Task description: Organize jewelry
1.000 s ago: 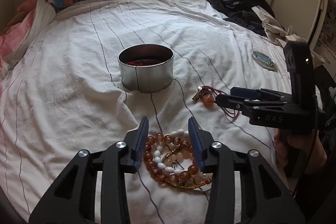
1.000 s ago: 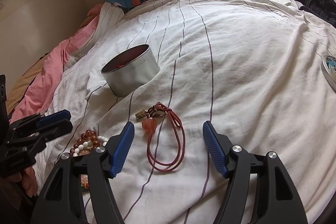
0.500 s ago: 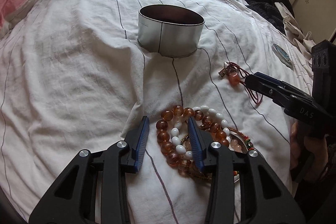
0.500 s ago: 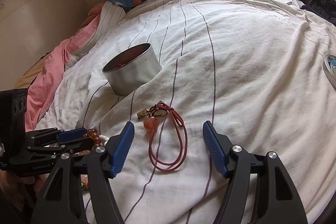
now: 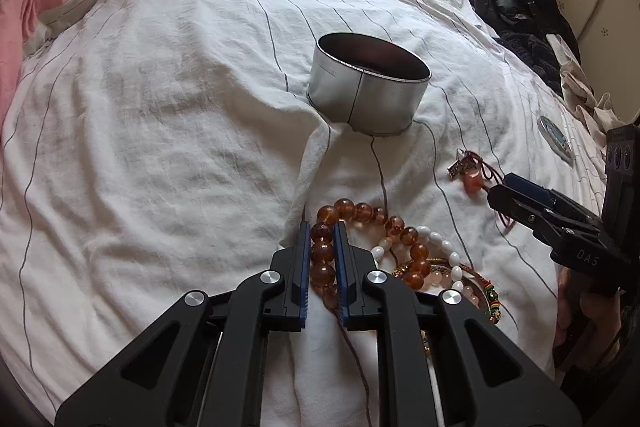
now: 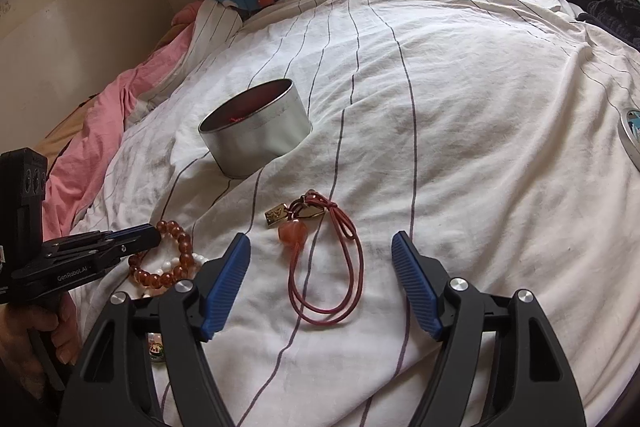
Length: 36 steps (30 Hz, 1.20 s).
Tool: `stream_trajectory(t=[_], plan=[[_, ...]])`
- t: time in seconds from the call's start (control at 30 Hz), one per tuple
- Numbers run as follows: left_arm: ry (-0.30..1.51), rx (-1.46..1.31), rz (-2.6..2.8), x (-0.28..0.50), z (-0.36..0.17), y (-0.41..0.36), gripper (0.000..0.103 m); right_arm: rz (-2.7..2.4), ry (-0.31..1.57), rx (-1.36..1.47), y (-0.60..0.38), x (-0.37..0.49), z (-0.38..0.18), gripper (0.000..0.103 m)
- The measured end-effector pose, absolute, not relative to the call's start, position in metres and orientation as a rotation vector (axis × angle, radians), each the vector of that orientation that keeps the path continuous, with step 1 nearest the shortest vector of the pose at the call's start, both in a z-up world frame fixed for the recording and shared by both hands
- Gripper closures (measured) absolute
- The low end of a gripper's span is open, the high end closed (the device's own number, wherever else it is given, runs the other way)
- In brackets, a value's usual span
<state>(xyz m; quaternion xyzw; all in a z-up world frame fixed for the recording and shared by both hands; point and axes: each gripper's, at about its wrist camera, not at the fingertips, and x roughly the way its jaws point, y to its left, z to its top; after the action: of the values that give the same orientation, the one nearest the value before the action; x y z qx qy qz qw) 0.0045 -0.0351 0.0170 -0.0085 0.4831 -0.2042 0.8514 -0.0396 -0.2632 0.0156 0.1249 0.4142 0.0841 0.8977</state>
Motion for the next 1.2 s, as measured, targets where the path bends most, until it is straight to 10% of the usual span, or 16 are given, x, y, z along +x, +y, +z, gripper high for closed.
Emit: stream_trajectory(t=[0.1,0.23,1.2], plan=[[1.025,0.014,-0.420,0.004,0.014,-0.040,0.092,0.174,0.872,0.197,-0.253,-0.039,0.014,0.036],[0.999,0.035,-0.415,0.001,0.018,-0.044,0.092,0.206,0.901,0.168,-0.246,-0.039,0.009,0.095],[0.820,0.155,-0.407,-0.016,0.049,-0.060,0.092,0.322,0.720,0.254,-0.246,-0.054,0.043,0.098]])
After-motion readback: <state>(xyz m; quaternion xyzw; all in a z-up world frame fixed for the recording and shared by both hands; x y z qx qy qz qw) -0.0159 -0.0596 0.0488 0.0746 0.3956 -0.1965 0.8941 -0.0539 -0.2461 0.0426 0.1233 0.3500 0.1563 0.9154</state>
